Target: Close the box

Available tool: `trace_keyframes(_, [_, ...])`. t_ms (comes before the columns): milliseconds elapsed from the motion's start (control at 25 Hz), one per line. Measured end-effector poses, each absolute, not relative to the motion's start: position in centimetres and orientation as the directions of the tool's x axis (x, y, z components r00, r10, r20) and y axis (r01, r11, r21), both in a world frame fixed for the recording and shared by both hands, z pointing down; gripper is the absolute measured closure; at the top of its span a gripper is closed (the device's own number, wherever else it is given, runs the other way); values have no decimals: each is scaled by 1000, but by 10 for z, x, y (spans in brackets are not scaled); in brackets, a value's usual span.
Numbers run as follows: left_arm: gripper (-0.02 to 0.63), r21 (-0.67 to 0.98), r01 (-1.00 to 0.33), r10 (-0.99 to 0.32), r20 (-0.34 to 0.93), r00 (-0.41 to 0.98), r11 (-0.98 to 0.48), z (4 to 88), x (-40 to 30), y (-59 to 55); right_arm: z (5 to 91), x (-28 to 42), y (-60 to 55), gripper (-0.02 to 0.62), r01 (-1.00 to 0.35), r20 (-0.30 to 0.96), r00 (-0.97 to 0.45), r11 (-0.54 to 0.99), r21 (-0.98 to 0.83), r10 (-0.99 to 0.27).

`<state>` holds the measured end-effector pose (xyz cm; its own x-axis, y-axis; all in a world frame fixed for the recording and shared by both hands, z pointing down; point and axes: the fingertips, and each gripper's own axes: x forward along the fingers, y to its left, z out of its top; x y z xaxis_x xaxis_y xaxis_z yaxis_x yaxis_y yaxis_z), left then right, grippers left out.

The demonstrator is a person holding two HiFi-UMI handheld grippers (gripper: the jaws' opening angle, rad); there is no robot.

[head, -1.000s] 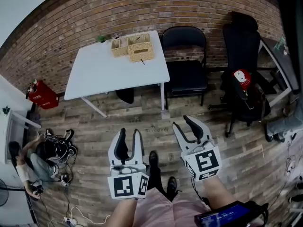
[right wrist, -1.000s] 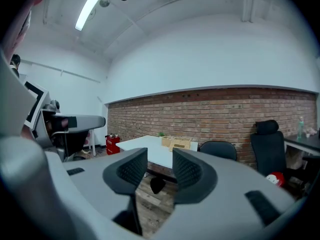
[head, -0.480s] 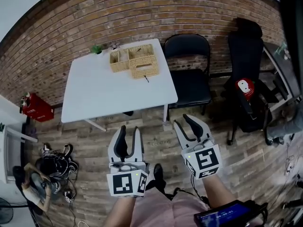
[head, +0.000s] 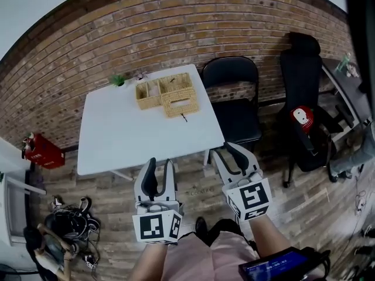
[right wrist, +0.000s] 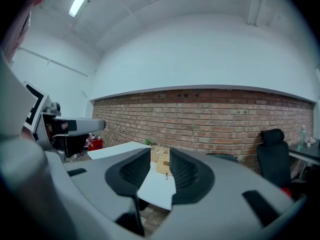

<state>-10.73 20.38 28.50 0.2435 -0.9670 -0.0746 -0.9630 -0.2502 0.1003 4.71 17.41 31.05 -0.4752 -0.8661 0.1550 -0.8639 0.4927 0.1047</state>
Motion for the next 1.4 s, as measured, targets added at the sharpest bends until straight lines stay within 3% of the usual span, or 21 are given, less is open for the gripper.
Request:
trace_keyframes(800, [453,97,-955,-958,39,283,-279,335,-98,95,357,65,67,476,-885,223,-445,464,39,-867])
trace_keyframes(1400, [449,54,-984,-982,76,173,-169,337,-94,-43,366,70,-94,477,-819,231,-560,574,-10,-795])
